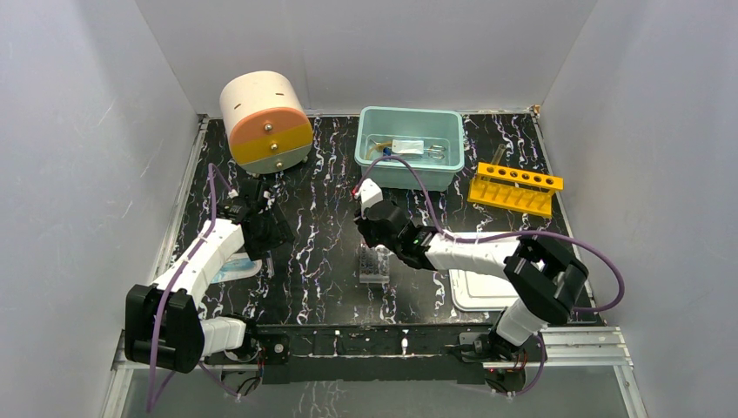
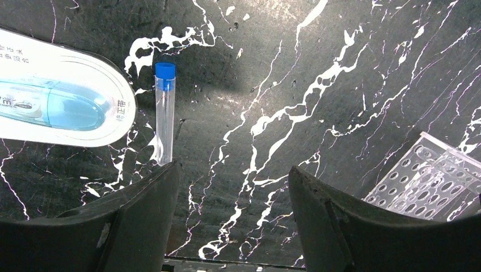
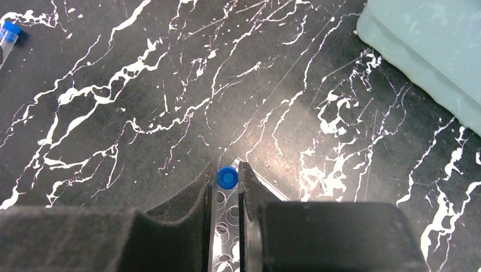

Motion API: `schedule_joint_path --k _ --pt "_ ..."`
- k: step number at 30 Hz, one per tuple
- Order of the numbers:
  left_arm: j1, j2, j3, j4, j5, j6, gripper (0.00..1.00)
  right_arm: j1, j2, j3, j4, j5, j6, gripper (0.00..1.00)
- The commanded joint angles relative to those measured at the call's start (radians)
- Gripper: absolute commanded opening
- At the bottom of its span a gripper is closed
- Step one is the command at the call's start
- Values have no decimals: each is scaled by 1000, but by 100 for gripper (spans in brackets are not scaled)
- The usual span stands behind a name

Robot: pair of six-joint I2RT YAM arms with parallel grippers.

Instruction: Organize the chemistry lab equipment

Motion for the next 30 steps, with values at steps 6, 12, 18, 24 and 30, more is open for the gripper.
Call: schedule_joint_path --k 6,12,18,24,30 --pt "15 -1 9 -41 -24 6 68 -21 21 -40 214 -35 -32 15" --pt "20 2 13 -55 -42 -8 68 -41 60 -20 285 -65 -38 16" --pt "29 13 7 -72 -64 -29 68 -53 124 30 347 -92 -75 16" --pt "39 16 -9 -75 -73 -36 68 -55 117 3 335 -115 -79 18" --pt "44 21 -28 -70 -87 -37 71 -55 83 -43 300 -140 -69 32"
